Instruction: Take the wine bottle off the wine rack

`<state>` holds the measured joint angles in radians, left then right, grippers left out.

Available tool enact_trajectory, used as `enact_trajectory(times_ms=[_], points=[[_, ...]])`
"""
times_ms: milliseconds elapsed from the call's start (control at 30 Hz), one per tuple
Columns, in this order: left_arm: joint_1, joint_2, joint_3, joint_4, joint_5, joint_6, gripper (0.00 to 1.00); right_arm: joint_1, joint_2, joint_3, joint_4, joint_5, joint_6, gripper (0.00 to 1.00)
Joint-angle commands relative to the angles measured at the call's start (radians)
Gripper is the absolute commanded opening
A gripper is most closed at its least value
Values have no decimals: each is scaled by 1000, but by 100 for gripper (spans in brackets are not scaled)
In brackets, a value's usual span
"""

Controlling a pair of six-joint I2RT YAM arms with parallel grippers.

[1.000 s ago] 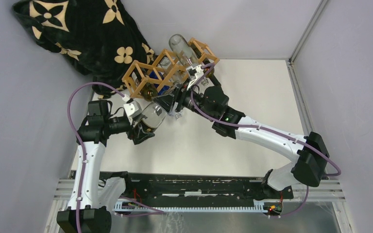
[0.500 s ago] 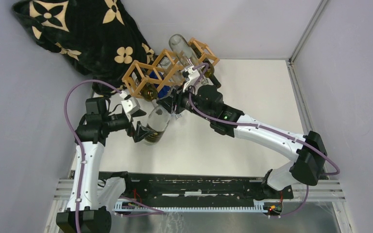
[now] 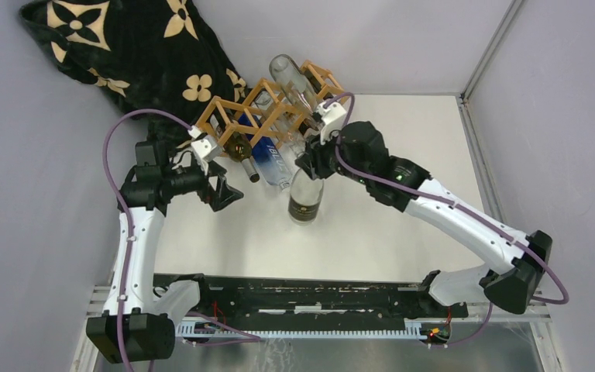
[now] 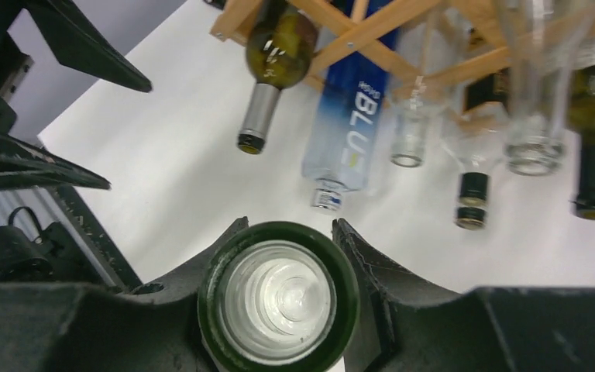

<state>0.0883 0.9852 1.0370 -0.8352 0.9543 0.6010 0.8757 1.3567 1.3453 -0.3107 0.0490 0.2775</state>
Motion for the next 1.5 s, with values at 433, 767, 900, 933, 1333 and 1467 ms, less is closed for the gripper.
enact_trajectory(times_ms=[433, 767, 900, 933, 1333, 1467], points=[[1, 168, 240, -59, -389, -229, 100, -373, -130, 57, -13, 153, -80, 0], [1, 205, 252, -70, -430, -247, 100, -548, -5, 103, 39, 285, -114, 0], [1, 215, 262, -85, -427, -247, 100, -599, 98, 202, 69, 347, -141, 0], [1, 218, 267, -90, -427, -247, 100, -612, 125, 231, 76, 355, -144, 0], [1, 210, 287, -141, -419, -244, 100, -679, 458, 540, 192, 370, -155, 0], [2, 204, 279, -149, -416, -229, 100, -679, 527, 568, 247, 366, -149, 0]])
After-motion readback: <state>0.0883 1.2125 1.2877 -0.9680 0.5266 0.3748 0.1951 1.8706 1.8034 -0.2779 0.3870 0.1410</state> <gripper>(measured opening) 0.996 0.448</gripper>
